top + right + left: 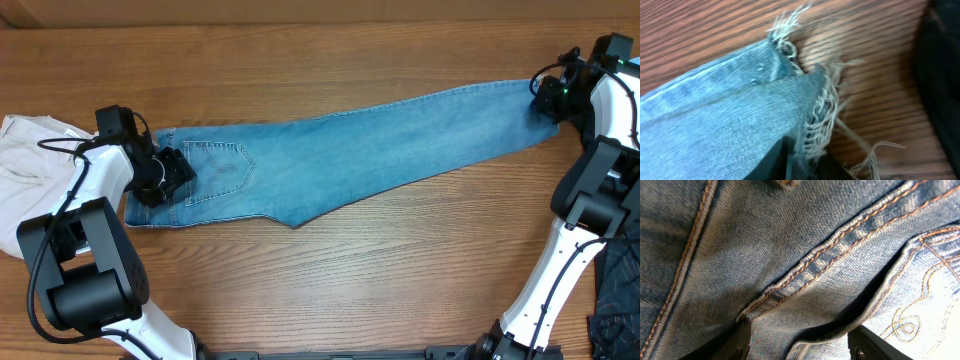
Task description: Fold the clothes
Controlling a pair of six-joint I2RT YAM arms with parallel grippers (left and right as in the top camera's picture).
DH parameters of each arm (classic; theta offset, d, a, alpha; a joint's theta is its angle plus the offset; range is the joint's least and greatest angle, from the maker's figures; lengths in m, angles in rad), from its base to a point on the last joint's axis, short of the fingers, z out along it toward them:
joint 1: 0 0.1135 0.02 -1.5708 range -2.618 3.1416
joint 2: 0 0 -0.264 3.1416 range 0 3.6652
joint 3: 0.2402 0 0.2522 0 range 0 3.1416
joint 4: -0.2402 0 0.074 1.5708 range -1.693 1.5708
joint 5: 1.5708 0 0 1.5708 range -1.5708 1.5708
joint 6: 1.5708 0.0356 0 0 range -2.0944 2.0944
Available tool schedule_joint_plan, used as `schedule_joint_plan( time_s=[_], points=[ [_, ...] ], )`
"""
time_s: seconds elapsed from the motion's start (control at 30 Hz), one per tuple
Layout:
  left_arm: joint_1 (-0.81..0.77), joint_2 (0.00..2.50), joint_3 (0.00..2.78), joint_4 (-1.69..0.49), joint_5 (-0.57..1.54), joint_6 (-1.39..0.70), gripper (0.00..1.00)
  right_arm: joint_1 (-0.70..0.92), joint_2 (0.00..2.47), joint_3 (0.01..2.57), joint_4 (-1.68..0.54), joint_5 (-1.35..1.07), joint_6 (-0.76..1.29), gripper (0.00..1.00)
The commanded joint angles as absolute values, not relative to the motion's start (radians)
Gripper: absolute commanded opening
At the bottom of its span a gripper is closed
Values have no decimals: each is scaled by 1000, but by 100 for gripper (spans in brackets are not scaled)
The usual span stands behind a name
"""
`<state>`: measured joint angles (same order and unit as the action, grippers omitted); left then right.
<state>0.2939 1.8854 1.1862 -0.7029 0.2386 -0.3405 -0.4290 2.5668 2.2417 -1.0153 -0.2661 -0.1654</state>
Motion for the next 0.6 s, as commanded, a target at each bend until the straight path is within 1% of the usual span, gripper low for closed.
schedule_joint_plan(
  time_s=[0.0, 0.03, 0.23, 0.37, 0.57],
  points=[
    [293, 1909, 1192, -695, 203, -344, 66, -404, 2583, 2211, -1035, -335, -192, 8],
    [293, 1909, 1192, -695, 203, -344, 66, -404, 2583, 2211, -1036, -335, -192, 4],
    [293, 1909, 1192, -696, 204, -344, 66, -404, 2579, 2227, -1046, -327, -178, 4],
    [293, 1909, 1192, -700, 203, -344, 66, -412, 2534, 2280, -1070, -297, -80, 4],
    [293, 1909, 1192, -702, 204, -344, 68, -387, 2412, 2356, -1192, -239, -74, 4]
  ],
)
